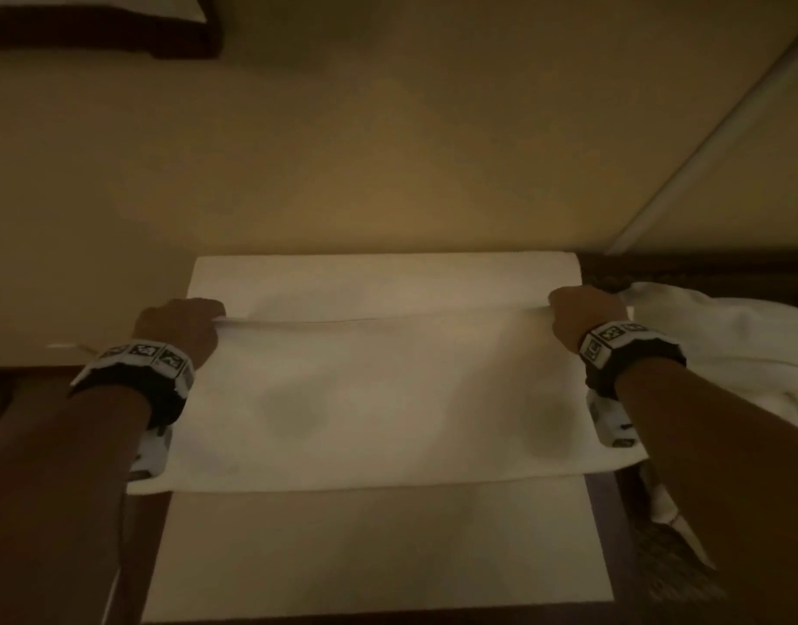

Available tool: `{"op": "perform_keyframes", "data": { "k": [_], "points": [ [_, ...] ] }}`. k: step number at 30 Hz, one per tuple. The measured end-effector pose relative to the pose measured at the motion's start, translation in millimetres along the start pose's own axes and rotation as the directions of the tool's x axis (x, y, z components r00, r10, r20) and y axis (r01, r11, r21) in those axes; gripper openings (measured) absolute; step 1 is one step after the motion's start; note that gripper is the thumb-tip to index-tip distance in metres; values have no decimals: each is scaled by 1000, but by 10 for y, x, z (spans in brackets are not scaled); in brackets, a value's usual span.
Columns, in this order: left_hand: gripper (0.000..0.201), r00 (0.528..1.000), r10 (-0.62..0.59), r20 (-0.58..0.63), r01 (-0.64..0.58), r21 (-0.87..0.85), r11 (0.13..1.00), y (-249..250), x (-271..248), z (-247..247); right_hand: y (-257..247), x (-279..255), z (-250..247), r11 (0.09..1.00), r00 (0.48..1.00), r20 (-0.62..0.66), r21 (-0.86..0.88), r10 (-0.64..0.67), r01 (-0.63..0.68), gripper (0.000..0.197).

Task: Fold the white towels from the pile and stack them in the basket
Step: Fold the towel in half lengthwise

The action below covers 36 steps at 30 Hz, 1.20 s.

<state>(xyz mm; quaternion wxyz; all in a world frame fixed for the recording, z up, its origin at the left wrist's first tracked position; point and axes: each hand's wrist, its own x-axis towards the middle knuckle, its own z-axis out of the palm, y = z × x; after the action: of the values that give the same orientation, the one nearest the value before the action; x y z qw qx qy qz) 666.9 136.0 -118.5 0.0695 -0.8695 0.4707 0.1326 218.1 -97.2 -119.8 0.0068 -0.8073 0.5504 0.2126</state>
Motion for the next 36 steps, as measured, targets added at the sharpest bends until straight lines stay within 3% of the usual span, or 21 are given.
{"op": "perform_keyframes", "data": {
  "k": [3, 6, 8, 10, 26, 29, 33, 36],
  "points": [
    [51, 989, -20, -148, 16, -32, 999, 85, -149, 226, -60, -57, 159, 997, 991, -133, 74, 27, -17, 36],
    [68, 998, 30, -62, -33, -51, 998, 232, -494, 593, -237, -329, 447, 981, 969, -245, 191, 6, 43, 45],
    [71, 997, 52, 54, -48, -71, 996, 311, -719, 828, -418, -556, 673, 966, 983, -181, 248, -29, 74, 56],
    [71, 994, 54, 90, -47, -80, 996, 303, -907, 1013, -558, -772, 902, 955, 995, -85, 287, -48, 71, 66],
    [81, 999, -8, 51, 13, -90, 996, -49, -2459, 1461, -794, -2386, 1434, 959, 1000, -2, 285, -1, 1, 70],
    [84, 1000, 12, 14, -10, -106, 994, 59, -2457, 1433, -920, -2492, 1374, 958, 997, -74, 284, -19, 39, 64],
    [84, 998, 34, 60, -30, -68, 997, 140, -2384, 1541, -1086, -2415, 1412, 930, 962, -66, 247, -264, 272, 69],
    [84, 997, 30, 70, -26, -59, 998, 115, -2363, 1596, -841, -2201, 1436, 948, 977, 31, 252, -210, 195, 73]
  ]
}}
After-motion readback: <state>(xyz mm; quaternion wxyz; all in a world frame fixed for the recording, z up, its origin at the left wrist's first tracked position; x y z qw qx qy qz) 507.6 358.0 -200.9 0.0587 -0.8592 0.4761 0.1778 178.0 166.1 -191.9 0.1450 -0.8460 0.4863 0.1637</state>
